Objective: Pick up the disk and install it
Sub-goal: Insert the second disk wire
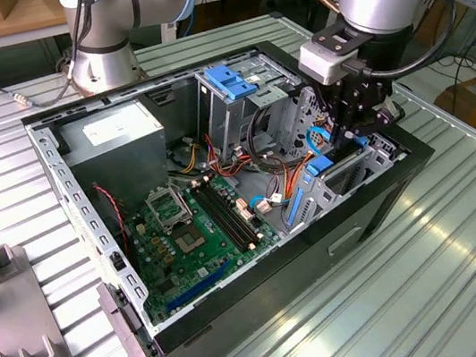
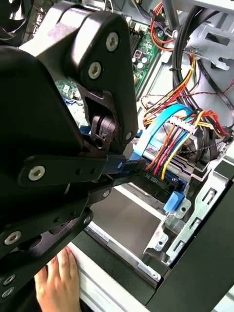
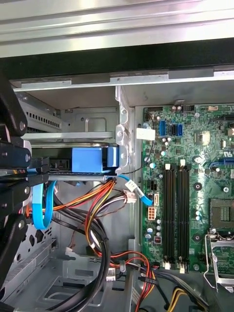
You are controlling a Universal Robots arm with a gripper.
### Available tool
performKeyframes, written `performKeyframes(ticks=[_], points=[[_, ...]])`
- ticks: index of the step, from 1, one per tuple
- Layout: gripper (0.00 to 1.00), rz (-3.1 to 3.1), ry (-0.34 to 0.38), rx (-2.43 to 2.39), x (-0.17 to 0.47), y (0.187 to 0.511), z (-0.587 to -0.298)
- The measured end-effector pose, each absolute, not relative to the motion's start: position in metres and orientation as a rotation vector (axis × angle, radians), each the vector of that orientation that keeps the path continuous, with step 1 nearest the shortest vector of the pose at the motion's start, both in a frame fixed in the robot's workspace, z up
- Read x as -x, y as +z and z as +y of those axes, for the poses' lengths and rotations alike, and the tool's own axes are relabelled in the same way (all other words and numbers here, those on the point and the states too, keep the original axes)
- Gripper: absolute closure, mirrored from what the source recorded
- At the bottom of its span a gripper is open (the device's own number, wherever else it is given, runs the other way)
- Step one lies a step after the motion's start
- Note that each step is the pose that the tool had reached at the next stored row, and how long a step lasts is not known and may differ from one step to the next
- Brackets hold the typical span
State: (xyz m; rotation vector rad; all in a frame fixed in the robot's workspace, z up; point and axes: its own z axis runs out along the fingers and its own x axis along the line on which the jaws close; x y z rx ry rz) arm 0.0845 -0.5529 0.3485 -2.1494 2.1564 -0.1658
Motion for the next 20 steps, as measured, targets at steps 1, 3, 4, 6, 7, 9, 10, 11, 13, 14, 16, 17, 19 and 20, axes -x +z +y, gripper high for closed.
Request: performKeyframes(ticks=[1,3,4,6,7,9,10,11,13,14,16,17,19,20], points=[[0.84,2.156,-0.164,2.148,-0.085,0.349,-0.554],[0.84,2.152,-0.154,2.144,-0.085,0.348,-0.557],[0.84,2.148,-0.141,2.138,-0.085,0.349,-0.558],[0.84,2.141,-0.121,2.128,-0.085,0.348,-0.559],[0.84,2.136,-0.108,2.121,-0.085,0.348,-0.56],[0.84,2.129,-0.088,2.111,-0.085,0.349,-0.563],[0.84,2.126,-0.081,2.108,-0.085,0.348,-0.565],[0.84,2.124,-0.076,2.105,-0.085,0.348,-0.566],[0.84,2.118,-0.061,2.097,-0.085,0.348,-0.571],[0.84,2.113,-0.045,2.089,-0.085,0.348,-0.575],[0.84,2.106,-0.028,2.08,-0.085,0.348,-0.578],[0.84,2.104,-0.023,2.077,-0.085,0.348,-0.579],[0.84,2.103,-0.019,2.075,-0.085,0.348,-0.579],[0.84,2.103,-0.019,2.075,-0.085,0.348,-0.579]])
